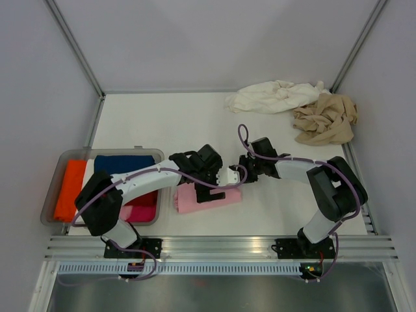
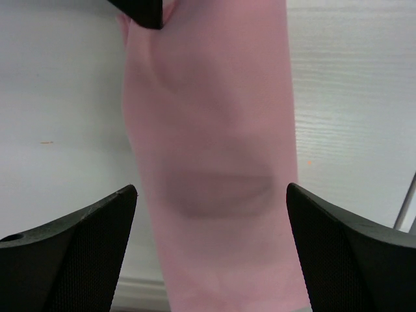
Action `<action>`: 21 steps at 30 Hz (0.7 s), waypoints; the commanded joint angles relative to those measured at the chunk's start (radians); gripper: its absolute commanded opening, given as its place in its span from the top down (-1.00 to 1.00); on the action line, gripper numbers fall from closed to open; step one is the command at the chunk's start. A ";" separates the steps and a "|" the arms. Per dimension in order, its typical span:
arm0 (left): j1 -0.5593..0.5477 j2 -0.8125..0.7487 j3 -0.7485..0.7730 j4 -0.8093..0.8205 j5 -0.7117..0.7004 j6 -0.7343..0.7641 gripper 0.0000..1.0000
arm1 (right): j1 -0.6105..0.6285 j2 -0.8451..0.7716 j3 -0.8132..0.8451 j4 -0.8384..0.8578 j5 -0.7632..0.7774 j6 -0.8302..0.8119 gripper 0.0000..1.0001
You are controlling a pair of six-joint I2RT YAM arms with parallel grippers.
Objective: Roll the t-shirts
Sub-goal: Roll the tshirt, then place the rolled tshirt into the container
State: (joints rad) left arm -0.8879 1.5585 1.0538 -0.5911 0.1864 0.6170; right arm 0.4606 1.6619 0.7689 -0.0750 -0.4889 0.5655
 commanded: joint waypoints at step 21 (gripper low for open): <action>0.032 0.200 0.022 -0.026 -0.019 -0.249 -0.99 | -0.004 0.006 0.095 -0.014 0.090 -0.018 0.45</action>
State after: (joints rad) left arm -0.8593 1.7638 1.1091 -0.6167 0.1349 0.3912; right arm 0.4606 1.6684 0.8162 -0.0772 -0.4191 0.5617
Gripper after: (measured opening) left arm 0.994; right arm 0.266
